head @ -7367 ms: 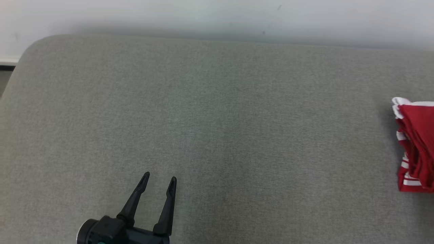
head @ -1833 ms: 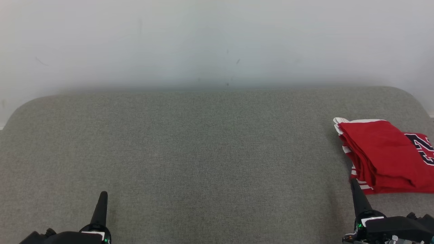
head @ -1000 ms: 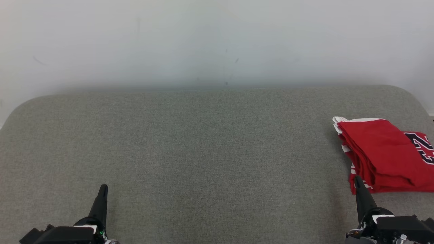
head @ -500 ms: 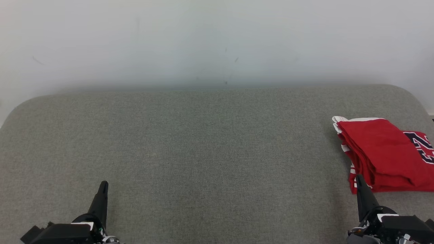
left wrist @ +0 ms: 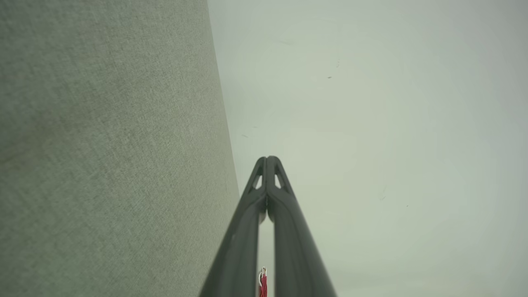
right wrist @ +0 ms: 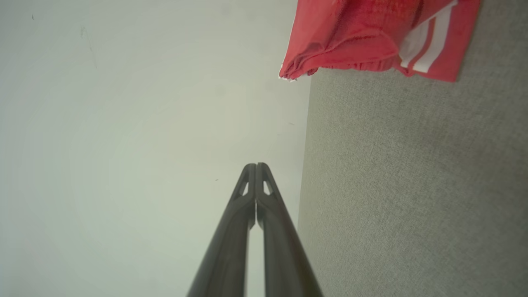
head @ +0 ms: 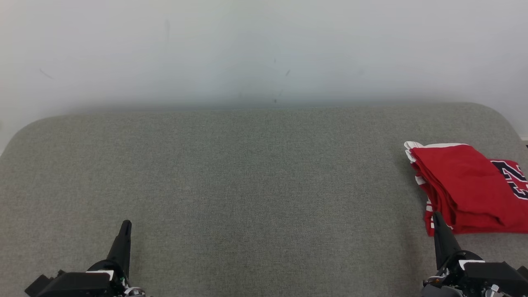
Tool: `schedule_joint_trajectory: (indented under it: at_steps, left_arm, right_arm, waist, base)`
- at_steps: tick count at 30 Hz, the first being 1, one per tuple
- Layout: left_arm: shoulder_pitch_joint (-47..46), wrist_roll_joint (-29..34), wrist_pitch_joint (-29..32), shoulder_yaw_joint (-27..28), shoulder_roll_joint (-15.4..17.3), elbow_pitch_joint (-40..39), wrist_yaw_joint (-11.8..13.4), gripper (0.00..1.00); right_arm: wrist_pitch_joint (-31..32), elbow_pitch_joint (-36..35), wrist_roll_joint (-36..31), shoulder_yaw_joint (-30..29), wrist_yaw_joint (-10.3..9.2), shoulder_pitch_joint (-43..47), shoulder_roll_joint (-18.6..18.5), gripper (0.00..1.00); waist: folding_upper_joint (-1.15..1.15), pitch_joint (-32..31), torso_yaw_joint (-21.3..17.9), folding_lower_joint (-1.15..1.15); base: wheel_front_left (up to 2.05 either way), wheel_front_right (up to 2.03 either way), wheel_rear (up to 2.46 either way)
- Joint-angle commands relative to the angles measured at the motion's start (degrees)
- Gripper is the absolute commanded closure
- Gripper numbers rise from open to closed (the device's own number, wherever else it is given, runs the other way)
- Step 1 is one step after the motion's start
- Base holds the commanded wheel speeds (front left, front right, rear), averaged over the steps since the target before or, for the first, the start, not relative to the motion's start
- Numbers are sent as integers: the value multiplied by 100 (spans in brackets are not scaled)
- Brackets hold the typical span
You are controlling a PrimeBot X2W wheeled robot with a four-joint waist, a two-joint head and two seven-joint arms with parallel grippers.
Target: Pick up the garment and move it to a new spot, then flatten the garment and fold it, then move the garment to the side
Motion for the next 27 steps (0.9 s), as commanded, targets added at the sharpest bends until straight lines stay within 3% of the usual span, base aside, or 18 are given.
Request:
schedule_joint_trajectory:
  at_steps: [1, 27]
  left_arm:
    - [-56, -24, 2, 23, 12, 15, -17, 100]
    - [-57, -16, 9, 28, 7, 14, -17, 100]
  right_arm:
    - [19, -13, -5, -6, 6, -45, -5, 100]
    - [18, -13, -5, -6, 6, -44, -5, 100]
  waist:
    - [0, 0, 0, 1]
    - [0, 0, 0, 1]
  base:
    - [0, 0, 0]
    - [0, 0, 0]
